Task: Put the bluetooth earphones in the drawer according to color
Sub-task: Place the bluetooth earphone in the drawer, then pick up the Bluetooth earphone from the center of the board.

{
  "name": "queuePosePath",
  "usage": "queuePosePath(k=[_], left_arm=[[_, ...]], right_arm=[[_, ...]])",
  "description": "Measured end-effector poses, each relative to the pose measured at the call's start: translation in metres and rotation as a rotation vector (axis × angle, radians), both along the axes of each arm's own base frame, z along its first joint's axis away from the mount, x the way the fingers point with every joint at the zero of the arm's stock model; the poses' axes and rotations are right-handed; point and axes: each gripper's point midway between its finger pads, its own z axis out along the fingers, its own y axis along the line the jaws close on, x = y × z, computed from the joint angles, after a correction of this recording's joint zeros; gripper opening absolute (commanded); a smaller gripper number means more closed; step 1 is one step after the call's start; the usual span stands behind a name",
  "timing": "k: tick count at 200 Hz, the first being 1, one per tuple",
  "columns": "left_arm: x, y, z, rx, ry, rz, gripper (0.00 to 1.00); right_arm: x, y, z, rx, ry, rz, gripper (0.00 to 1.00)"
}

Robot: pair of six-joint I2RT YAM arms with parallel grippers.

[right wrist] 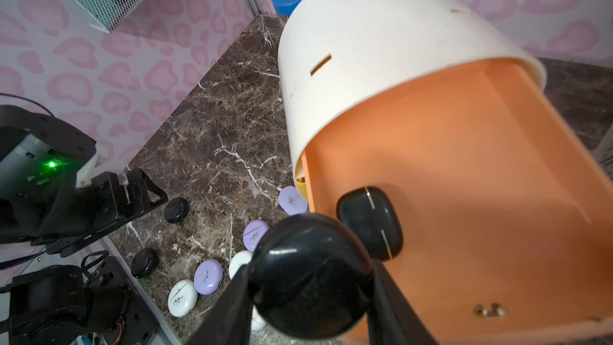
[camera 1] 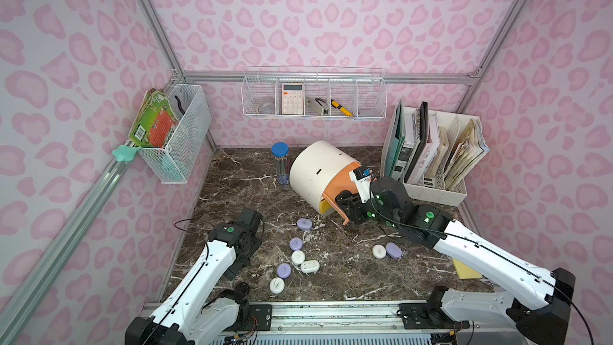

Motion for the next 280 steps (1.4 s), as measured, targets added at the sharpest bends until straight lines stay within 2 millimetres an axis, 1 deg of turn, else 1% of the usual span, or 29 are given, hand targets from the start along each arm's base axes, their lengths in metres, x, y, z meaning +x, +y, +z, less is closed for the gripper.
queuePosePath(k=[12, 29, 43, 68, 85, 102, 122, 150, 166, 186, 217, 236, 257, 280], left_arm=[[0.002, 0.002, -0.002, 0.004, 0.007, 0.003, 0.99], [0.005, 0.007, -0.004, 0.004, 0.011, 0.026, 0.99], [0.007, 0.011, -0.005, 0.004, 0.013, 0.035, 0.99], [0.012, 0.016, -0.007, 0.001, 0.011, 0.050, 0.99], [0.015, 0.018, -0.010, -0.003, 0.014, 0.059, 0.99], [0.017, 0.020, -0.015, -0.017, 0.028, 0.066, 0.99], [0.018, 0.020, -0.026, -0.042, 0.063, 0.074, 0.99], [0.022, 0.016, -0.039, -0.079, 0.108, 0.077, 0.99], [0.024, 0.014, -0.047, -0.097, 0.134, 0.070, 0.99], [0.028, 0.012, -0.053, -0.113, 0.153, 0.068, 0.99], [0.030, 0.010, -0.058, -0.123, 0.167, 0.068, 0.99], [0.029, 0.008, -0.060, -0.130, 0.172, 0.068, 0.96], [0.026, 0.005, -0.065, -0.149, 0.186, 0.068, 0.92], [0.020, -0.002, -0.071, -0.192, 0.200, 0.071, 0.88]], right_arm=[[0.015, -0.006, 0.006, -0.004, -0.017, -0.022, 0.37], [0.033, -0.016, 0.006, -0.028, -0.021, -0.058, 0.38], [0.048, -0.026, 0.001, -0.055, -0.017, -0.090, 0.39], [0.070, -0.041, -0.015, -0.118, 0.001, -0.134, 0.42], [0.082, -0.046, -0.024, -0.157, 0.015, -0.152, 0.48], [0.089, -0.047, -0.028, -0.177, 0.018, -0.157, 0.59], [0.093, -0.046, -0.026, -0.190, 0.010, -0.151, 0.67], [0.096, -0.047, -0.020, -0.191, -0.010, -0.144, 0.74], [0.095, -0.051, -0.018, -0.195, -0.014, -0.148, 0.74], [0.093, -0.057, -0.005, -0.177, -0.039, -0.155, 0.75], [0.084, -0.070, 0.013, -0.144, -0.075, -0.163, 0.76], [0.077, -0.078, 0.020, -0.129, -0.091, -0.168, 0.76], [0.070, -0.084, 0.023, -0.118, -0.098, -0.172, 0.76], [0.064, -0.090, 0.020, -0.115, -0.090, -0.169, 0.76]])
